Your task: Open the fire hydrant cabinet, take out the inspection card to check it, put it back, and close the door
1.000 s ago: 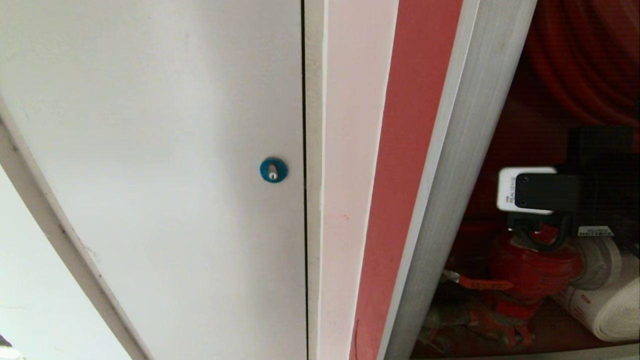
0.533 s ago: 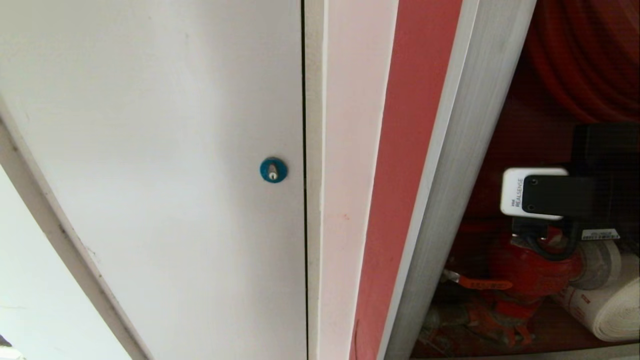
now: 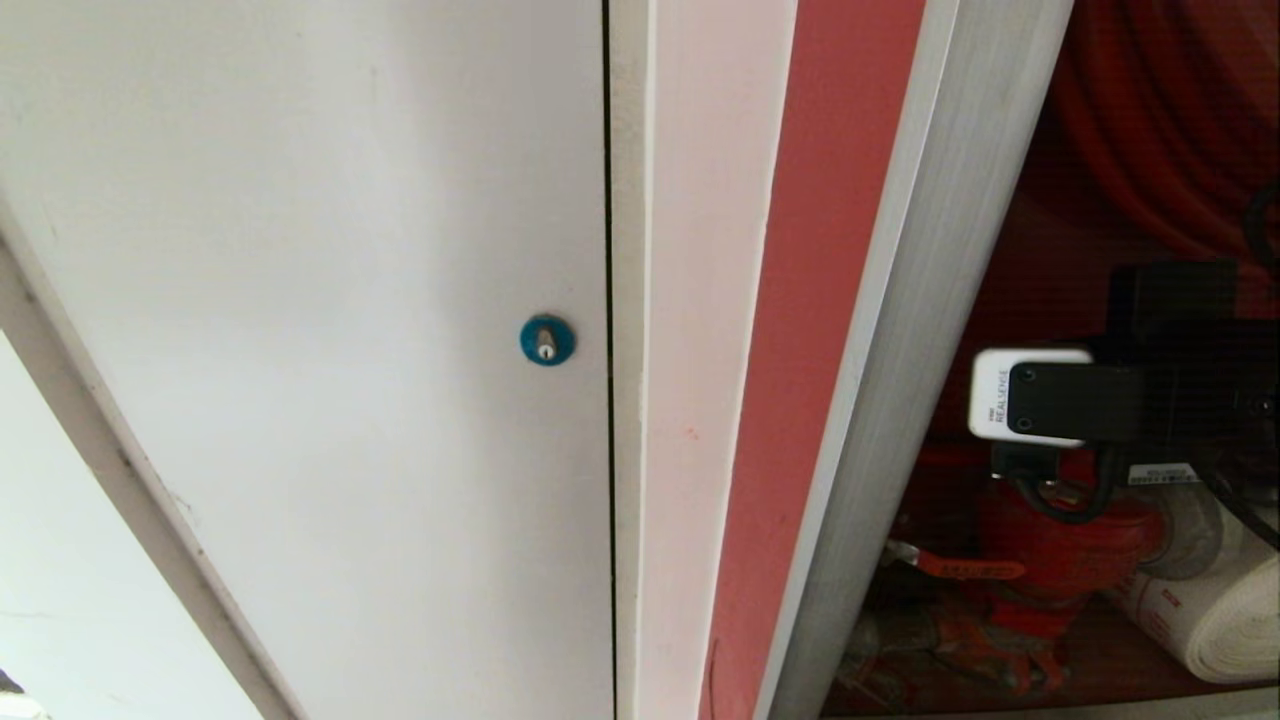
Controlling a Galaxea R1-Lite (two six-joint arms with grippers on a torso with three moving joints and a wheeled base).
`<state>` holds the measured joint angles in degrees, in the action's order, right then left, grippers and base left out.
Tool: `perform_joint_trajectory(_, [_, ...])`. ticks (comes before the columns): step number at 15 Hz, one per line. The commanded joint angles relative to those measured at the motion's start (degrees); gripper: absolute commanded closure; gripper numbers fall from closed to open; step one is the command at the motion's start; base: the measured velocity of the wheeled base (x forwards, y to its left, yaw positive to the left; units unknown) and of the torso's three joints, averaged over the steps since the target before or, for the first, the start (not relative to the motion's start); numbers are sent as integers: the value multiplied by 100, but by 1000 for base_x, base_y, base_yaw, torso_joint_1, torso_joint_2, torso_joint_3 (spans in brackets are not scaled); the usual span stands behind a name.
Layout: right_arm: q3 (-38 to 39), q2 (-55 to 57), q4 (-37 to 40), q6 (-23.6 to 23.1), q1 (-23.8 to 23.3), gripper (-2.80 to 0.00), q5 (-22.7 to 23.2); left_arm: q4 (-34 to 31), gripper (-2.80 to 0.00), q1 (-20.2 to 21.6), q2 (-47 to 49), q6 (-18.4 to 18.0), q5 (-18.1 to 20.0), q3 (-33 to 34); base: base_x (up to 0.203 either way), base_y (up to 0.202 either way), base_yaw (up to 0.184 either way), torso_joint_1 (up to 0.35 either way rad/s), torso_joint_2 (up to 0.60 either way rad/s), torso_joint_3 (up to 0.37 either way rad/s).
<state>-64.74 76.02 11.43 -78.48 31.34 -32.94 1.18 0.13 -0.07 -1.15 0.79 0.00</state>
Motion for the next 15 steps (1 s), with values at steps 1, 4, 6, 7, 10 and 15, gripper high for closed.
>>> perform_joint_trajectory(1, [14, 9, 17, -45, 3, 0, -19, 5, 0, 4, -1, 0, 0, 44, 0, 0, 0, 0, 0, 0])
perform_joint_trajectory(4, [41, 0, 25, -45, -5, 0, -63, 5, 0, 4, -1, 0, 0, 44, 0, 0, 0, 0, 0, 0])
perform_joint_trajectory(6, [94, 9, 8, -45, -5, 0, -72, 5, 0, 4, -1, 0, 0, 44, 0, 0, 0, 0, 0, 0])
perform_joint_trajectory(7, [94, 17, -2, -45, -5, -280, -72, 5, 0, 4, -1, 0, 0, 44, 0, 0, 0, 0, 0, 0])
perform_joint_trajectory(10, [124, -12, -98, -19, -5, -280, -72, 5, 0, 4, -1, 0, 0, 44, 0, 0, 0, 0, 0, 0])
perform_joint_trajectory(15, [245, -132, -38, 139, 3, -280, 35, 5, 0, 4, -1, -2, 0, 44, 0, 0, 0, 0, 0, 0])
